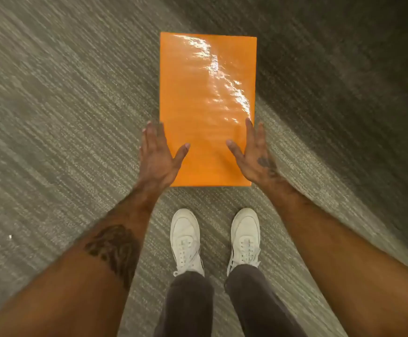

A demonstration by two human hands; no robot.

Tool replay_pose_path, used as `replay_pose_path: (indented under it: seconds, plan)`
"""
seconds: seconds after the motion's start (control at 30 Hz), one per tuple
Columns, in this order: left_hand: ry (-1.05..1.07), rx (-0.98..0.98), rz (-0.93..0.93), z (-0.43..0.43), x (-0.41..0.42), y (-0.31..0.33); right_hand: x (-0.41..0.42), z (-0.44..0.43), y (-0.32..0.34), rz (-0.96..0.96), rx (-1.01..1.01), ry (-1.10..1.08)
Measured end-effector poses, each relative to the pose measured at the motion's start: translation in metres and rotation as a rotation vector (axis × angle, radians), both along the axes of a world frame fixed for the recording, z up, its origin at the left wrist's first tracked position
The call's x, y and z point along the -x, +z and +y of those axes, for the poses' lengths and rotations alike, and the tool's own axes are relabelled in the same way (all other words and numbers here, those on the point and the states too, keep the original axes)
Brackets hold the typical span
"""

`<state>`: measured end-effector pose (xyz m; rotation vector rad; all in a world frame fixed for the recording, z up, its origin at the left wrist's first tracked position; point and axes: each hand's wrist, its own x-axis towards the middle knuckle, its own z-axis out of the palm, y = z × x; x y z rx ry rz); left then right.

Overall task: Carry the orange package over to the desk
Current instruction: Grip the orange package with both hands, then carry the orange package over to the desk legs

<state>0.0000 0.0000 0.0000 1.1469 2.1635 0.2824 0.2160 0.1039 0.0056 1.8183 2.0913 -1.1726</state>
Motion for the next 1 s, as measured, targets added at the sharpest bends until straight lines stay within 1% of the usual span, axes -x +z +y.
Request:
replay_pose_path:
  seconds: [0.07, 0.1, 0.17, 0.27, 0.3, 0.37, 0.43, 0.6, 0.7, 0.83, 1.0]
  plan:
    - [0.19, 0.028, -0.069, 0.001, 0.004, -0.018, 0.001, 0.003, -0.017, 0.044, 0.019, -0.058]
    - [0.253, 0.043, -0.101, 0.0, 0.007, -0.029, 0.001, 0.004, -0.025, 0.062, 0.034, -0.084]
    - [0.34, 0.046, -0.206, 0.001, 0.01, -0.043, 0.001, 0.003, -0.037, 0.127, 0.068, -0.171]
    - [0.476, 0.016, -0.417, 0.006, 0.006, -0.047, 0.001, 0.006, -0.048, 0.238, 0.128, -0.368]
    - [0.513, 0.002, -0.457, 0.006, 0.004, -0.048, 0.001, 0.005, -0.05, 0.266, 0.163, -0.426]
    - [0.573, -0.001, -0.495, 0.007, 0.002, -0.049, 0.0, 0.005, -0.05, 0.297, 0.229, -0.498]
    - [0.61, 0.013, -0.504, 0.01, 0.002, -0.046, -0.001, 0.006, -0.047, 0.335, 0.261, -0.526]
    - [0.614, 0.018, -0.467, 0.023, 0.009, -0.02, 0.005, 0.015, -0.021, 0.415, 0.267, -0.561]
    - [0.588, 0.023, -0.446, 0.037, 0.017, 0.004, 0.009, 0.02, 0.004, 0.429, 0.26, -0.588]
    - [0.515, 0.039, -0.443, 0.062, 0.028, 0.047, 0.014, 0.034, 0.047, 0.458, 0.242, -0.629]
    - [0.407, -0.039, -0.469, 0.111, 0.039, 0.108, 0.02, 0.065, 0.108, 0.488, 0.191, -0.683]
